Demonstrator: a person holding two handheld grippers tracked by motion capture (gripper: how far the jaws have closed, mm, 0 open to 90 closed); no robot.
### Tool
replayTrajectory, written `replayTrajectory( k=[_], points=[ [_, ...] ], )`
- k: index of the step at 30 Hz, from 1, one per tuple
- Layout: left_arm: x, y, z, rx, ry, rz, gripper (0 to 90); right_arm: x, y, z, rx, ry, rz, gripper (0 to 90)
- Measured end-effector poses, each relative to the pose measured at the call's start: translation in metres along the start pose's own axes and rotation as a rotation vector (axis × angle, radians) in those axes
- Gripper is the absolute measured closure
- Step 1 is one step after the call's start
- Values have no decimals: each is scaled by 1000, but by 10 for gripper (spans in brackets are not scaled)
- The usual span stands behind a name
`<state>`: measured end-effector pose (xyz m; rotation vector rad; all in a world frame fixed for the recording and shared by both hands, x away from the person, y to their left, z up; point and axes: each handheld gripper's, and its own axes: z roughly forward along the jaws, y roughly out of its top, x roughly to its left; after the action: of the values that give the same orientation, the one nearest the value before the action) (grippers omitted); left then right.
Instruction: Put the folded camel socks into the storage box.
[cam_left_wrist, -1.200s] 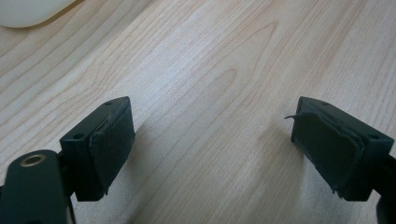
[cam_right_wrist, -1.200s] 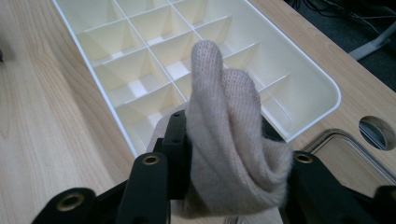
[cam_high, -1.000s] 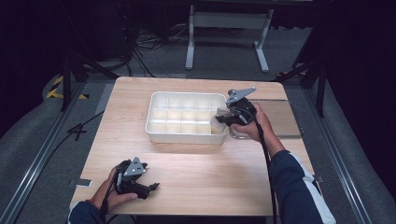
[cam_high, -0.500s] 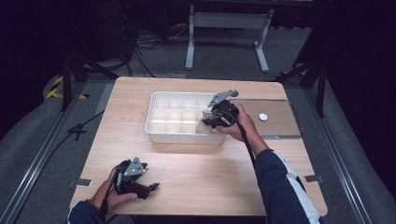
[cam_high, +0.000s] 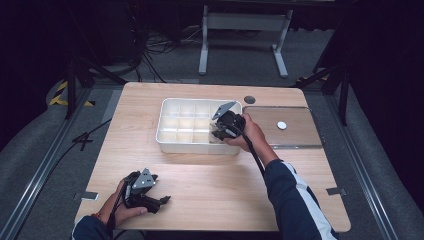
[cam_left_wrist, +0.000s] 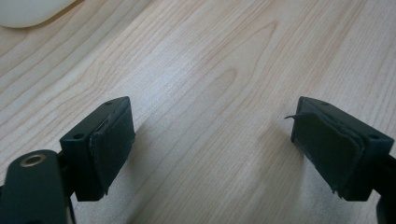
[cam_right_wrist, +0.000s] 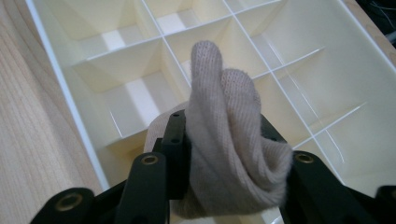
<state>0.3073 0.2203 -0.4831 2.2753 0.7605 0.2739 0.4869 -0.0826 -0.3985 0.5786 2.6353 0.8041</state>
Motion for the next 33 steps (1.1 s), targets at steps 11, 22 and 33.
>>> replayTrajectory(
  k=[11, 22, 33],
  points=[
    [0, 0, 0, 2, 0, 2, 136, -1, 3, 9, 117, 80, -22, 599],
    [0, 0, 0, -1, 0, 2, 137, -8, 7, 8, 142, 108, 26, 474],
    [0, 0, 0, 1, 0, 2, 136, -13, 1, -5, 84, 141, 51, 653]
  ],
)
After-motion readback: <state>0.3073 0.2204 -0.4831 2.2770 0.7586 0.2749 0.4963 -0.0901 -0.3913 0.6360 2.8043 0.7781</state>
